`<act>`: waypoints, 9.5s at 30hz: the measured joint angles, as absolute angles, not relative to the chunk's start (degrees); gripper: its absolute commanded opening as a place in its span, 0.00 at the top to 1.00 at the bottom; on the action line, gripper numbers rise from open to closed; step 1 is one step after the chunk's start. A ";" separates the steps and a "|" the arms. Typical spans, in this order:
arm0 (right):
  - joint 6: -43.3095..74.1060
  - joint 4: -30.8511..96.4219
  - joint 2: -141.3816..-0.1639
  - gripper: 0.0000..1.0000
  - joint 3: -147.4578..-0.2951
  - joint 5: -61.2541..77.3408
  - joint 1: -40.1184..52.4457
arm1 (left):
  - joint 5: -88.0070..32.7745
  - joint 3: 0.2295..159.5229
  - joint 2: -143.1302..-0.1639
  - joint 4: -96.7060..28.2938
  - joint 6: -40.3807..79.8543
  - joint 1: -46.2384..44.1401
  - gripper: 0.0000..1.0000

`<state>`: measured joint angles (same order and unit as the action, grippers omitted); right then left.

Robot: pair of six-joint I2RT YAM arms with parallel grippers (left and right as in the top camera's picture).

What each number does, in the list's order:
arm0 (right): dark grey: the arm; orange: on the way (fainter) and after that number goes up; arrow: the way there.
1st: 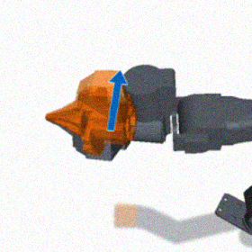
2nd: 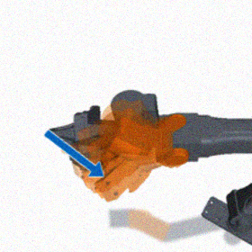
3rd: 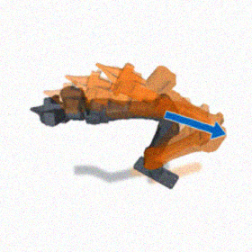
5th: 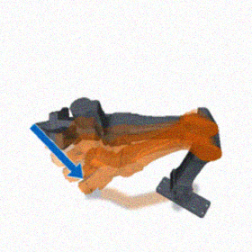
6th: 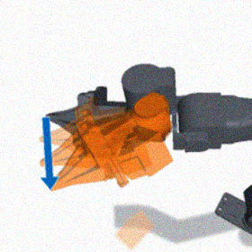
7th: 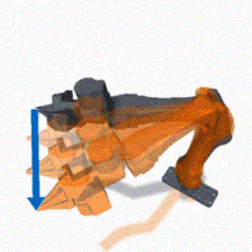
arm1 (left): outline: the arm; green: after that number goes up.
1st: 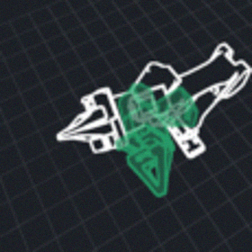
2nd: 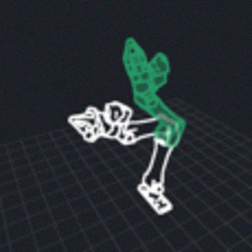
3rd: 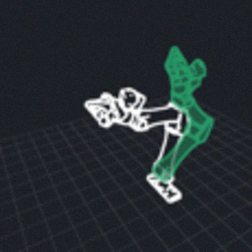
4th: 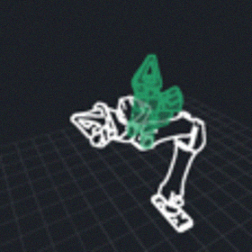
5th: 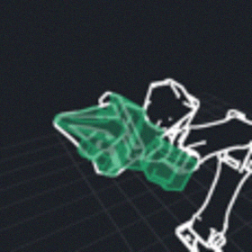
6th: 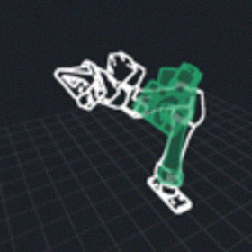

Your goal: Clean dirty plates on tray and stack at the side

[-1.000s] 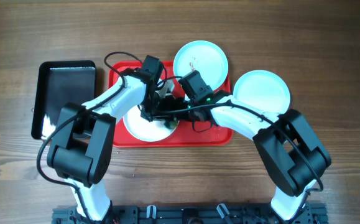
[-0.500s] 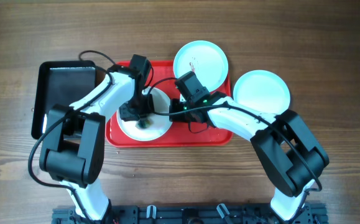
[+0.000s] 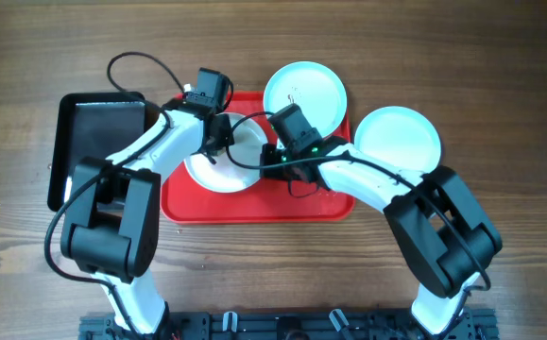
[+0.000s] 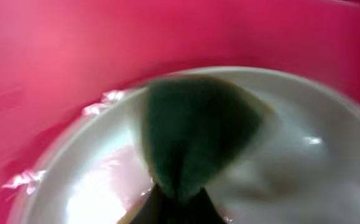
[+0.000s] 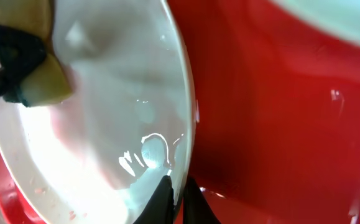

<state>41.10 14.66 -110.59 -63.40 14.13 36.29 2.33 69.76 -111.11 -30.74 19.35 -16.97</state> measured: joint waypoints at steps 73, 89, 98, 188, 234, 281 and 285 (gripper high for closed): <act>35.51 26.92 -109.03 0.96 -66.06 12.36 36.71 | -19.07 92.92 -112.49 -59.86 17.98 -1.48 0.96; 22.50 34.87 -85.78 0.96 -66.17 -32.34 45.93 | -14.57 89.23 -112.49 -61.28 17.98 -3.70 0.96; 5.76 24.34 -85.69 0.96 -66.17 -64.58 59.09 | -14.57 85.93 -112.49 -59.07 19.22 -6.33 0.96; 21.65 41.04 -96.68 0.81 -62.98 -2.79 -10.24 | -14.37 85.71 -112.49 -55.48 19.68 -6.55 0.96; 32.75 40.62 -112.75 0.87 -71.31 15.88 22.24 | -14.37 85.71 -112.49 -55.46 19.68 -6.55 0.96; 40.60 27.97 -114.21 0.83 -72.47 12.99 27.57 | -14.37 85.71 -112.49 -54.61 19.68 -6.57 0.96; 38.89 25.89 -115.50 0.96 -72.49 14.00 27.57 | -14.37 85.71 -112.49 -54.63 19.68 -6.76 0.96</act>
<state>38.89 25.89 -115.50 -72.49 14.00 27.57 -14.37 85.71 -112.49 -54.63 19.68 -6.76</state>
